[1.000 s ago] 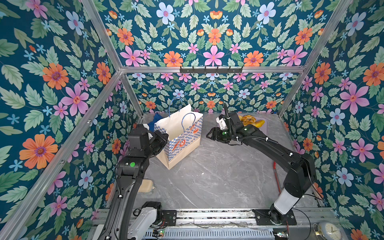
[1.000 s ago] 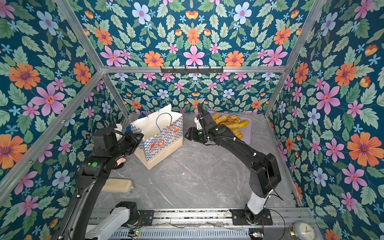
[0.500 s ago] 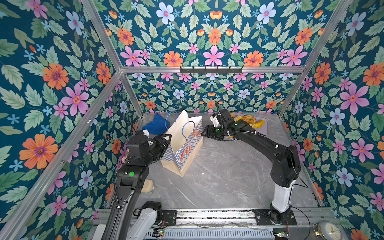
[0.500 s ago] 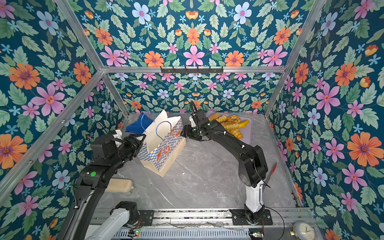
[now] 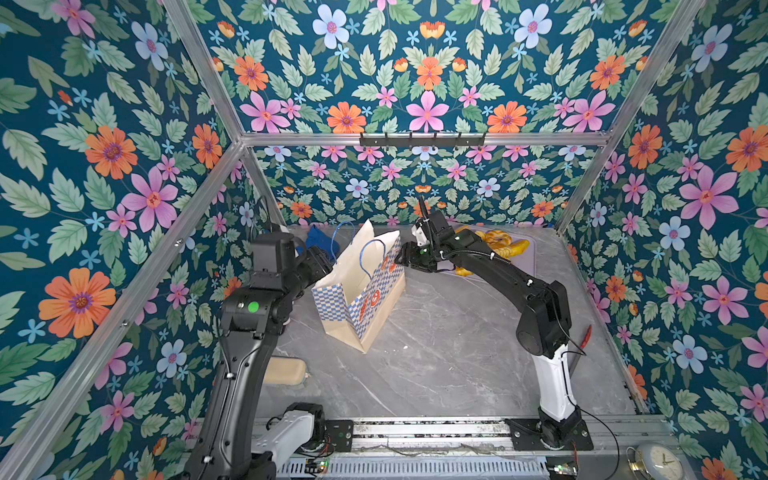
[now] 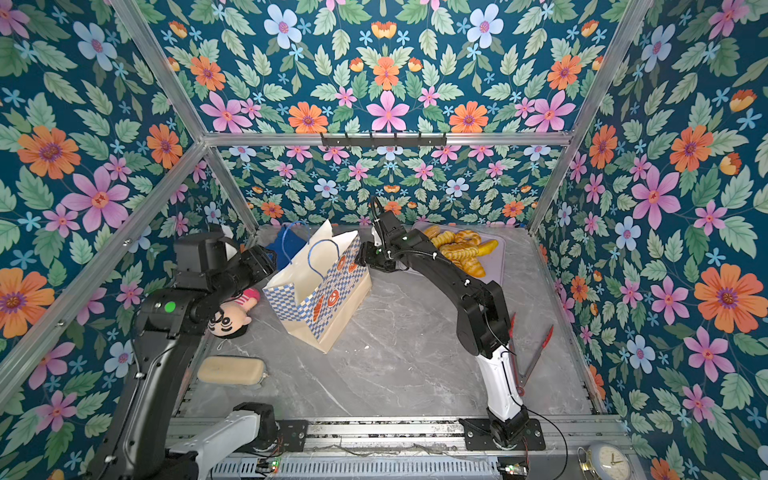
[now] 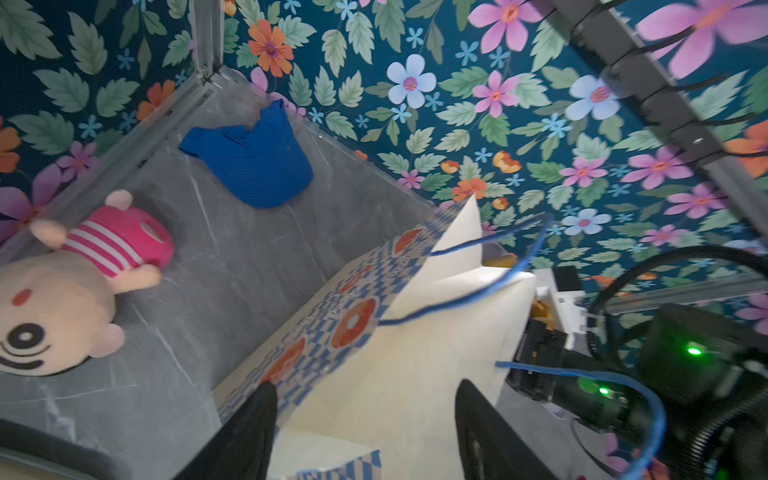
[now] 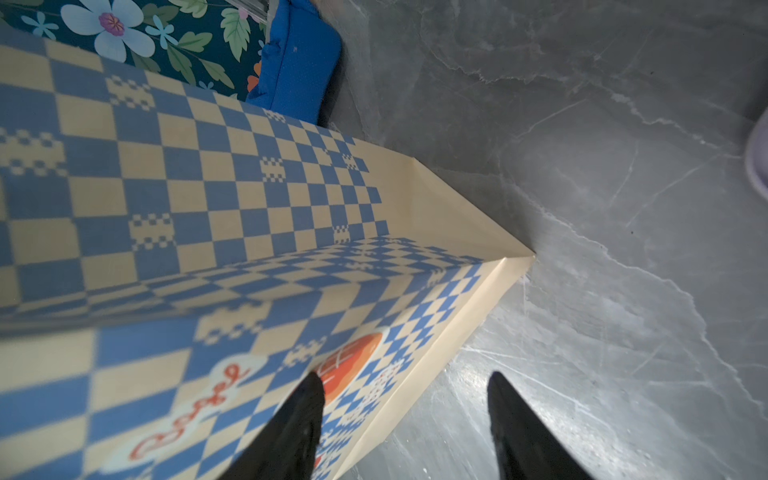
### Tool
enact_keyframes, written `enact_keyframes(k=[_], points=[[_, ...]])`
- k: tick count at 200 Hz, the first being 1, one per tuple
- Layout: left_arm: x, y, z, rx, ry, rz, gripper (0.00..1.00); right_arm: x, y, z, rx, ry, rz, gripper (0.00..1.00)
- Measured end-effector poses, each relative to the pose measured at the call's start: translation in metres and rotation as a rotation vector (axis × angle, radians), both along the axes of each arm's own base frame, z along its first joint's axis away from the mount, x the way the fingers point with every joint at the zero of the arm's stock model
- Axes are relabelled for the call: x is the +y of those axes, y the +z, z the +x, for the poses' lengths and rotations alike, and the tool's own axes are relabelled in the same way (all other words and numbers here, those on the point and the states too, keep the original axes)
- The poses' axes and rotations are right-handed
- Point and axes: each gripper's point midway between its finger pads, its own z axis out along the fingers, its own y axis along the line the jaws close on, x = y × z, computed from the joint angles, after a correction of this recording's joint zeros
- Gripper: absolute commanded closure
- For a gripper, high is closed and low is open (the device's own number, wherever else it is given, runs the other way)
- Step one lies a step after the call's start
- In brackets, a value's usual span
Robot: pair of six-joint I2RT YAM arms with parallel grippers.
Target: Place the fake bread into the paper bag
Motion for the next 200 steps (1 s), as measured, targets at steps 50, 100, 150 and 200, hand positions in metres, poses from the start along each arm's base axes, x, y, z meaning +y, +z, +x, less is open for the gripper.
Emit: enact_keyframes(k=[50,100,150,200], points=[[0.008,-0.008,0.019,0.047,-0.022,0.151,0.23,0.010,0.008,0.019,-0.028,-0.004,-0.007,0.39],[0.008,-0.024,0.028,0.091,-0.067,0.228,0.21,-0.020,0.030,0.008,-0.109,-0.006,-0.108,0.36],[0.000,0.012,0.026,-0.002,-0.091,0.254,0.23,-0.161,0.051,-0.013,-0.137,-0.207,-0.173,0.38],[-0.113,0.024,0.008,-0.046,-0.347,0.311,0.26,-0.332,0.018,-0.042,-0.015,-0.618,-0.142,0.54]])
